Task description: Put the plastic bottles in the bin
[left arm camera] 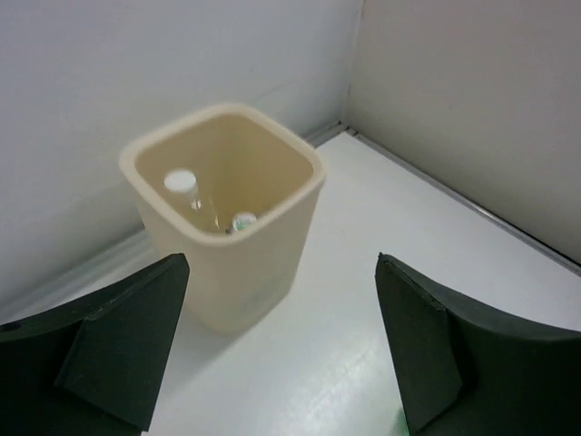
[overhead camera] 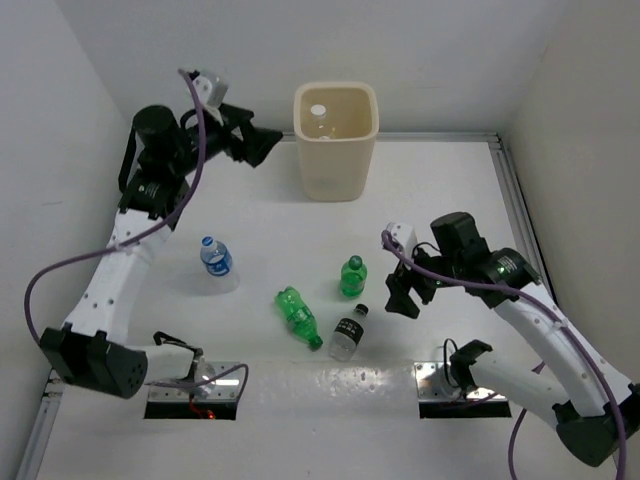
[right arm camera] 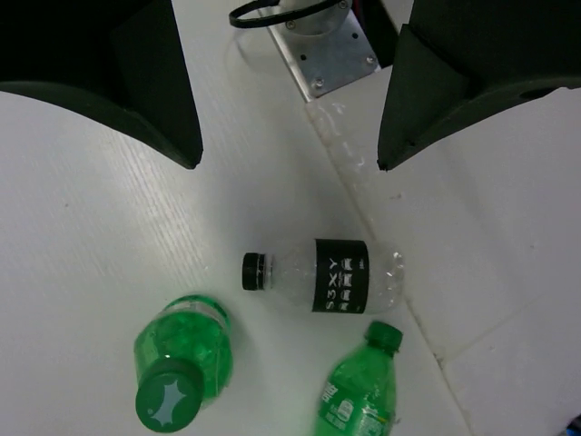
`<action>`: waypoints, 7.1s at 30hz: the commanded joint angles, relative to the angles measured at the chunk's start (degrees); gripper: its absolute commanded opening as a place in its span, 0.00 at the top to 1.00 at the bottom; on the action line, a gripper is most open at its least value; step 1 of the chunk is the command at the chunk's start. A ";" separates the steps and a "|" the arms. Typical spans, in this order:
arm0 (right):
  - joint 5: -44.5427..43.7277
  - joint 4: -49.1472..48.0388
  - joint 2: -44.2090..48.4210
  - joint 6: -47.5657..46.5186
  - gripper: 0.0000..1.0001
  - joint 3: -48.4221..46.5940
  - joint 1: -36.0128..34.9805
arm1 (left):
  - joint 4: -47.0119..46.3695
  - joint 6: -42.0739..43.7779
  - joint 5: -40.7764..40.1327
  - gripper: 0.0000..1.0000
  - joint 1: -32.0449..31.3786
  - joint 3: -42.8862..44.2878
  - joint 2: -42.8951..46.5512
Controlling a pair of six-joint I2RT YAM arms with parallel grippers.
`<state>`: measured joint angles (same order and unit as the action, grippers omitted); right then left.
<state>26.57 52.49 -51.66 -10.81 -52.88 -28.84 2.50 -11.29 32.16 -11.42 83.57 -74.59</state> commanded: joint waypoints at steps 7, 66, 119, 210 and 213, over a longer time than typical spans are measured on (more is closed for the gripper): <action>-9.95 -0.81 -2.48 0.61 0.19 -0.38 -3.06 | 16.90 0.29 -6.92 0.12 6.41 -26.07 22.27; -9.78 -2.04 -5.73 1.93 0.16 -1.96 -0.69 | 40.12 9.71 -20.21 0.34 11.16 -26.35 21.24; -0.73 1.56 -13.21 9.05 0.18 -9.69 18.82 | 3.47 4.43 -15.54 1.00 -10.20 42.55 -39.75; -9.00 -12.86 -29.29 3.95 1.00 -29.76 -6.41 | 17.61 16.61 12.28 0.07 9.57 -23.37 12.01; -7.94 -12.32 -30.08 6.58 1.00 -39.00 -4.40 | 29.01 36.28 20.91 0.10 7.83 -21.53 11.49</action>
<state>15.90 43.20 -83.15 -6.74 -81.28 -35.03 23.31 6.96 42.35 -2.74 58.81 -62.81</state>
